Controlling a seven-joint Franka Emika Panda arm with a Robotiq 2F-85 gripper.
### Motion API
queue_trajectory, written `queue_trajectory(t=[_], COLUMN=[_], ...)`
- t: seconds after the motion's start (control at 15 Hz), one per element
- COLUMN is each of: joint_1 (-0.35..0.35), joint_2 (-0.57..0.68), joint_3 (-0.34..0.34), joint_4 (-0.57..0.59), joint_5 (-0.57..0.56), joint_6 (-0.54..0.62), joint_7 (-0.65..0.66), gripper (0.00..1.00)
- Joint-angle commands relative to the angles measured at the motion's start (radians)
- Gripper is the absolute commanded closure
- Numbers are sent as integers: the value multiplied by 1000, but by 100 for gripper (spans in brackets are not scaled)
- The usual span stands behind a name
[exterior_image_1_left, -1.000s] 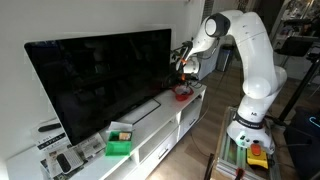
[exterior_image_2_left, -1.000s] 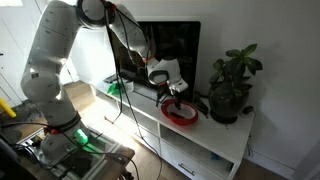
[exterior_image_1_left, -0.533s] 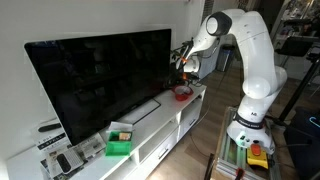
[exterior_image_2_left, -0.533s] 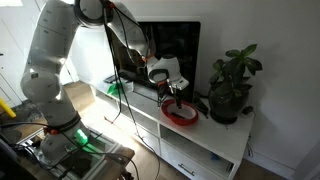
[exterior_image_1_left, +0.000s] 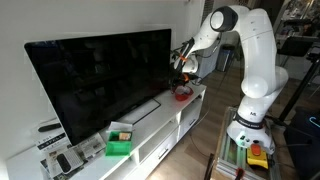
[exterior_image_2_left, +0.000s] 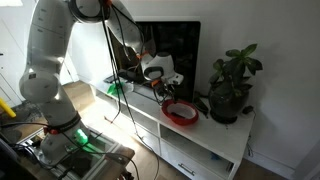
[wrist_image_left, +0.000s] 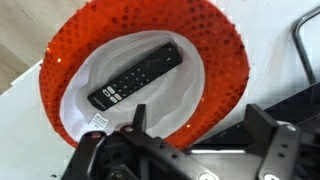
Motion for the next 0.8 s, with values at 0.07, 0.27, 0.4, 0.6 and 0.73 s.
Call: queue_trajectory(t=[0.07, 0.27, 0.4, 0.6, 0.73], joint_1=[-56, -69, -55, -46, -46], joint_2=[-51, -45, -30, -16, -16], joint_3=[98, 133, 121, 117, 116], joint_4=[-90, -114, -121, -110, -115], joint_5=[-55, -100, -159, -169, -180], joint_6=[1, -12, -15, -1, -1], joint_7=[-183, -285, -332, -285, -293], gripper=[0, 0, 0, 0, 0])
